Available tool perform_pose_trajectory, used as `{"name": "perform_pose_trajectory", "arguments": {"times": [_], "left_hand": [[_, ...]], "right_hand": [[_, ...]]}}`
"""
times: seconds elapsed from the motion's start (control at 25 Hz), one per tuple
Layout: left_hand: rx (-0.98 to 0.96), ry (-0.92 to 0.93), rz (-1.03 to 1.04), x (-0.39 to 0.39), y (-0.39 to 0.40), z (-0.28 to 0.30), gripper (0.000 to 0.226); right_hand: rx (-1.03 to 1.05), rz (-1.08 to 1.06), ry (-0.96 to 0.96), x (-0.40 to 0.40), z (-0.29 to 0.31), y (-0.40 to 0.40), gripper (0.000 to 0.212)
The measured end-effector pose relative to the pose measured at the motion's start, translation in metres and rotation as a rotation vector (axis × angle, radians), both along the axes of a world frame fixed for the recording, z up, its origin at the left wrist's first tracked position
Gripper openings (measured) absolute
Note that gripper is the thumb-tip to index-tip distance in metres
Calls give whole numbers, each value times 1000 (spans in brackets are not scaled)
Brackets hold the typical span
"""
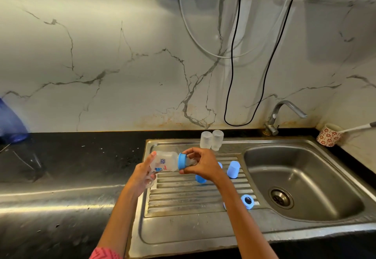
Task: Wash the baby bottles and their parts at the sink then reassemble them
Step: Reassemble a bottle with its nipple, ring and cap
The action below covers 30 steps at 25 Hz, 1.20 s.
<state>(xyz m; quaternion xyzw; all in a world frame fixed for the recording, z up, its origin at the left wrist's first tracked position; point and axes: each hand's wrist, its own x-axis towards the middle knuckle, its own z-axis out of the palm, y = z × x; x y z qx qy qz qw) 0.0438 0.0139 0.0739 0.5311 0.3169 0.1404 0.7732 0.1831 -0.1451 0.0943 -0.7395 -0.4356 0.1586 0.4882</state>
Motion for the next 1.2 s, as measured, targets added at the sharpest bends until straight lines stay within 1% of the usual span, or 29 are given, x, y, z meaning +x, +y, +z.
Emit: {"name": "perform_pose_trajectory", "arguments": {"times": [0.12, 0.16, 0.2, 0.24, 0.32, 0.36, 0.4, 0.44, 0.48, 0.52, 0.56, 0.6, 0.64, 0.72, 0.8, 0.84, 0.88, 0.92, 0.96, 1.04, 1.08, 1.12, 1.16, 1.2], "left_hand": [[-19, -105, -17, 4, -1, -5, 95], [-20, -129, -17, 5, 0, -7, 103], [-13, -142, -17, 6, 0, -10, 107], [-7, -152, -8, 8, 0, -13, 109], [3, -151, 21, 10, -3, -17, 108], [8, -140, 36, 10, -6, -17, 103], [6, -119, 43, 10, -7, -16, 92], [2, -90, 58, 12, -7, -15, 76], [13, -44, 72, 15, -5, -16, 61], [32, 15, 93, 17, -4, -16, 55], [41, 72, 112, 20, -3, -15, 53], [28, 111, 128, 20, -3, -12, 54], [1, 139, 132, 20, -4, -11, 54], [-97, 159, 145, 20, -4, -14, 57], [-128, 146, 159, 18, -6, -16, 58], [-97, 136, 167, 18, -5, -16, 57], [-45, 116, 176, 19, -5, -16, 55], [7, 81, 185, 21, -5, -15, 52], [42, 39, 193, 22, -7, -13, 47], [85, -22, 187, 23, -11, -14, 37], [100, -11, 183, 24, -11, -16, 38], [92, 22, 177, 25, -10, -18, 42], [60, 63, 164, 25, -8, -20, 47], [-10, 102, 147, 24, -5, -21, 51]], "right_hand": [[9, 11, 73, 4, 4, -2, 32], [19, 7, 132, 2, 5, 0, 25], [28, -11, 191, -2, 6, 4, 23], [25, -50, 254, -8, 5, 8, 28], [-31, -137, 401, -14, 1, 16, 41], [-73, -164, 472, -14, 0, 18, 43], [-108, -171, 538, -13, -1, 18, 43], [-122, -164, 587, -9, -3, 18, 40], [-120, -148, 610, -5, -6, 18, 39], [-105, -121, 609, -2, -10, 18, 38], [-88, -91, 563, 1, -14, 18, 38], [-78, -59, 451, 4, -19, 19, 37], [-62, -22, 300, 5, -21, 19, 39], [-38, 54, 35, 5, -21, 22, 47], [-75, 66, -100, 7, -18, 26, 47], [-100, 57, -117, 7, -15, 27, 43], [-105, 41, -69, 7, -13, 27, 35], [-88, 19, 49, 3, -10, 26, 28], [-74, -27, 196, -1, -8, 26, 30], [-104, -146, 462, -8, -5, 27, 42], [-136, -186, 507, -10, -5, 29, 45], [-160, -195, 453, -10, -6, 30, 46], [-162, -169, 293, -9, -7, 31, 45], [-144, -112, 60, -9, -9, 32, 43]]}}
